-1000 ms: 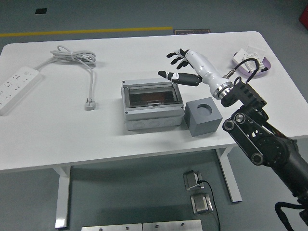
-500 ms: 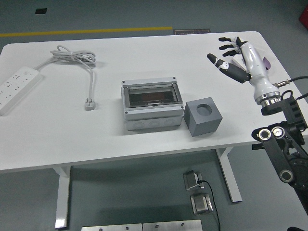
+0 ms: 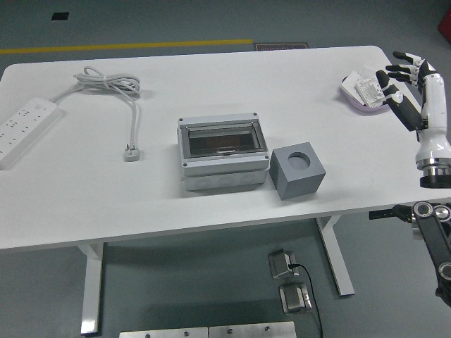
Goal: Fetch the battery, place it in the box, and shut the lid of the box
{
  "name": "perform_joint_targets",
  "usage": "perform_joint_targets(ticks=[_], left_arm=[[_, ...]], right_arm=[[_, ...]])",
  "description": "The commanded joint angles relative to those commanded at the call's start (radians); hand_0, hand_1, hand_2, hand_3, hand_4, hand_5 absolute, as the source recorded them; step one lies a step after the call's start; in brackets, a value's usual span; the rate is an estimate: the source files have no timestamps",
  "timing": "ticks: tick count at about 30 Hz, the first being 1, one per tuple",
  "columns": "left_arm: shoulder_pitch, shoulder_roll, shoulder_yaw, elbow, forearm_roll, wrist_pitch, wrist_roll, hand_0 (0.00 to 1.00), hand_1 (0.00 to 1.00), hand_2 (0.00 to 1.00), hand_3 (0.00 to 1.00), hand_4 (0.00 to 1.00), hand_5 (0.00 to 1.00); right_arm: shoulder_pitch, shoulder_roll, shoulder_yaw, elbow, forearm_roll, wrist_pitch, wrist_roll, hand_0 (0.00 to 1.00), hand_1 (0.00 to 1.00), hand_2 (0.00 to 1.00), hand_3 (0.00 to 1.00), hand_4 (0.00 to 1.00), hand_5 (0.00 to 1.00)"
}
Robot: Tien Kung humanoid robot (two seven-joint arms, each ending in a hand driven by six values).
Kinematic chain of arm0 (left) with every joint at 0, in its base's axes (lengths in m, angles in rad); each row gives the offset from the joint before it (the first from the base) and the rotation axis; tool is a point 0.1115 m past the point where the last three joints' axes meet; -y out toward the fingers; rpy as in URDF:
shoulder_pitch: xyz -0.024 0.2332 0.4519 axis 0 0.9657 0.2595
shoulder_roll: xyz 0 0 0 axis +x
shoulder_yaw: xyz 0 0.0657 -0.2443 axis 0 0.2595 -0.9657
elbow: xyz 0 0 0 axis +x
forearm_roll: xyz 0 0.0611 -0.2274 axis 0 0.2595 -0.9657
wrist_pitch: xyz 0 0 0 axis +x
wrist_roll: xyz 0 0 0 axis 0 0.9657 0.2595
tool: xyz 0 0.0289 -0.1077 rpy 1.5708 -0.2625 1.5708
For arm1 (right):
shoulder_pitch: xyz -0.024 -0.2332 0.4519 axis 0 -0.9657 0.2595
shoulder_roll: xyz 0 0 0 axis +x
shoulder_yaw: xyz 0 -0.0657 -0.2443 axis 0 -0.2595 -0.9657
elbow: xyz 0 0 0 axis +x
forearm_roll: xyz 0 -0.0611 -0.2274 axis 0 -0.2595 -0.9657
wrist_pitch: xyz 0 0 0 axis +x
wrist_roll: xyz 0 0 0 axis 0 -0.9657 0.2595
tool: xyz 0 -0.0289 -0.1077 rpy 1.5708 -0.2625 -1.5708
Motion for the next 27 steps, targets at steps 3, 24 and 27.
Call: perform_joint_targets(ticks=[3, 24, 27], left_arm=[[0.002, 0.001, 0.001, 0.000, 0.001, 0.000, 0.000, 0.613, 0.637, 0.612, 0.600, 0.625, 0.139], [0.019, 0.001, -0.017, 0.000, -0.004, 0.003, -0.001, 0.612, 0.629, 0.612, 0.600, 0.628, 0.142], [0.023, -0.002, -0.014, 0.000, -0.007, 0.003, 0.001, 0.612, 0.629, 0.612, 0.600, 0.630, 0.144]], right_arm=[[-0.008, -0.002, 0.012, 0.004, 0.009, 0.000, 0.001, 0.768, 0.768, 0.850, 0.842, 0.979, 0.750], [-0.025, -0.018, 0.046, 0.044, -0.053, 0.021, -0.030, 0.796, 0.779, 0.857, 0.859, 0.989, 0.765], [-0.018, -0.020, 0.031, 0.043, -0.065, 0.025, -0.036, 0.800, 0.777, 0.853, 0.862, 0.994, 0.783]])
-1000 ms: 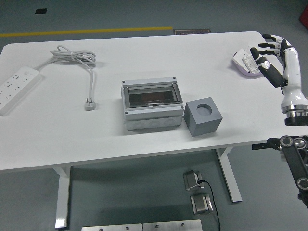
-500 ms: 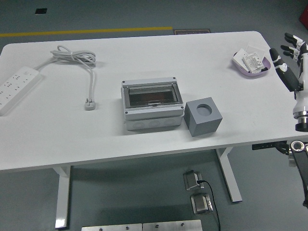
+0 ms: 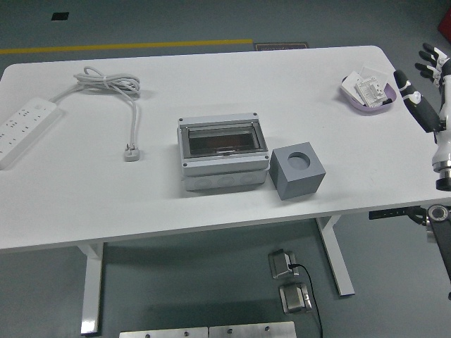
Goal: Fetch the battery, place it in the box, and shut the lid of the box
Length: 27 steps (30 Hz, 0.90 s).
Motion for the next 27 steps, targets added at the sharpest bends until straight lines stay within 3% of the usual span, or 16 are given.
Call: perform_joint_targets(ticks=[13, 23, 24, 27], left_arm=[[-0.002, -0.005, 0.004, 0.000, 0.000, 0.001, -0.003, 0.613, 0.630, 0.612, 0.600, 0.628, 0.143], [0.000, -0.007, 0.003, 0.000, -0.002, 0.000, -0.001, 0.613, 0.627, 0.611, 0.600, 0.630, 0.144], [0.000, -0.007, 0.003, 0.000, -0.002, 0.000, -0.001, 0.613, 0.627, 0.611, 0.600, 0.629, 0.144], [-0.001, -0.007, 0.003, 0.000, -0.004, -0.001, -0.002, 0.613, 0.627, 0.611, 0.600, 0.629, 0.144]], right_arm=[[0.025, -0.012, -0.046, 0.001, -0.081, 0.046, -0.053, 0.814, 0.784, 0.851, 0.871, 0.998, 0.792], [0.027, -0.020, -0.041, 0.005, -0.045, 0.059, -0.056, 0.860, 0.809, 0.882, 0.925, 0.998, 0.782], [0.027, -0.021, -0.040, 0.006, -0.044, 0.061, -0.056, 0.882, 0.820, 0.891, 0.972, 0.998, 0.899], [0.025, -0.022, -0.037, 0.008, -0.039, 0.064, -0.058, 0.882, 0.820, 0.891, 0.972, 0.998, 0.899]])
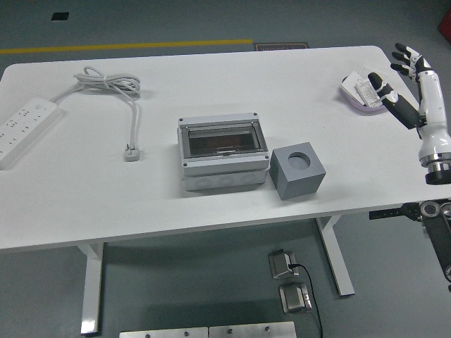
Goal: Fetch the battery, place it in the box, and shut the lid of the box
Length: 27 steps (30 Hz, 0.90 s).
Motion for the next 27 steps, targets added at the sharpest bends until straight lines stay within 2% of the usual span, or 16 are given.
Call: perform_joint_targets(ticks=[2, 3, 20, 21, 26, 27], left_arm=[[-0.001, 0.000, 0.001, 0.000, -0.002, 0.000, -0.001, 0.613, 0.627, 0.611, 0.600, 0.629, 0.144], [-0.001, 0.000, 0.002, 0.000, -0.003, 0.000, -0.001, 0.613, 0.637, 0.612, 0.600, 0.630, 0.144], [-0.005, -0.004, 0.000, 0.000, -0.004, 0.008, -0.002, 0.624, 0.687, 0.634, 0.599, 0.630, 0.146], [-0.005, -0.004, 0.001, 0.000, -0.005, 0.007, -0.002, 0.629, 0.691, 0.646, 0.599, 0.631, 0.145], [-0.005, -0.003, 0.004, 0.000, -0.008, 0.002, 0.001, 0.629, 0.691, 0.646, 0.599, 0.631, 0.145], [-0.005, -0.003, 0.003, 0.000, -0.008, 0.002, 0.002, 0.626, 0.656, 0.623, 0.600, 0.631, 0.146]], right_arm=[[-0.001, -0.001, 0.001, 0.000, 0.005, 0.002, 0.000, 0.882, 0.820, 0.891, 0.972, 0.998, 0.899], [-0.001, -0.002, 0.002, 0.001, 0.007, 0.003, -0.001, 0.919, 0.852, 0.887, 0.998, 0.998, 0.998], [-0.005, -0.012, 0.014, 0.011, 0.013, 0.008, 0.002, 0.982, 0.892, 0.904, 0.998, 0.998, 0.998], [-0.005, -0.012, 0.014, 0.010, 0.015, 0.008, 0.002, 0.998, 0.898, 0.924, 0.958, 0.998, 0.998], [-0.010, -0.011, 0.020, 0.006, 0.022, 0.009, -0.001, 0.998, 0.898, 0.924, 0.958, 0.998, 0.998], [-0.011, -0.010, 0.022, 0.006, 0.022, 0.010, -0.002, 0.998, 0.895, 0.924, 0.922, 0.998, 0.998]])
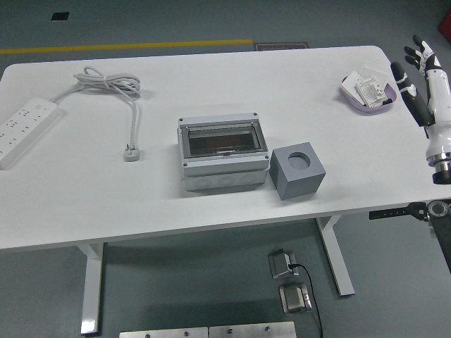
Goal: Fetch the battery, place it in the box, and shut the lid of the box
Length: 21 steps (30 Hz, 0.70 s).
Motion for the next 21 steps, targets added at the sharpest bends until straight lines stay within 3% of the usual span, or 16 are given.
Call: perform_joint_targets(ticks=[11, 12, 17, 18, 21], left_arm=[[-0.004, 0.002, -0.011, 0.000, 0.014, 0.008, -0.007, 0.620, 0.610, 0.601, 0.600, 0.630, 0.145], [-0.004, 0.002, -0.012, 0.000, 0.015, 0.008, -0.008, 0.630, 0.653, 0.622, 0.600, 0.632, 0.147], [-0.006, 0.007, -0.016, 0.000, 0.019, 0.009, -0.007, 0.630, 0.653, 0.622, 0.600, 0.632, 0.147], [-0.006, 0.008, -0.017, 0.000, 0.020, 0.009, -0.007, 0.651, 0.710, 0.680, 0.607, 0.649, 0.147], [-0.007, 0.010, -0.021, 0.000, 0.025, 0.009, -0.003, 0.651, 0.710, 0.680, 0.607, 0.649, 0.147]], right_arm=[[-0.001, -0.001, 0.007, 0.005, -0.001, 0.004, -0.002, 0.998, 0.875, 0.904, 0.903, 0.998, 0.998], [-0.002, -0.001, 0.008, 0.006, -0.001, 0.004, -0.002, 0.998, 0.873, 0.894, 0.899, 0.998, 0.998], [-0.004, 0.000, 0.009, 0.007, -0.002, 0.005, -0.002, 0.998, 0.873, 0.894, 0.899, 0.998, 0.998], [-0.004, 0.000, 0.009, 0.007, -0.002, 0.005, -0.002, 0.998, 0.871, 0.895, 0.893, 0.998, 0.998], [-0.005, 0.000, 0.011, 0.009, -0.002, 0.005, -0.001, 0.998, 0.871, 0.895, 0.893, 0.998, 0.998]])
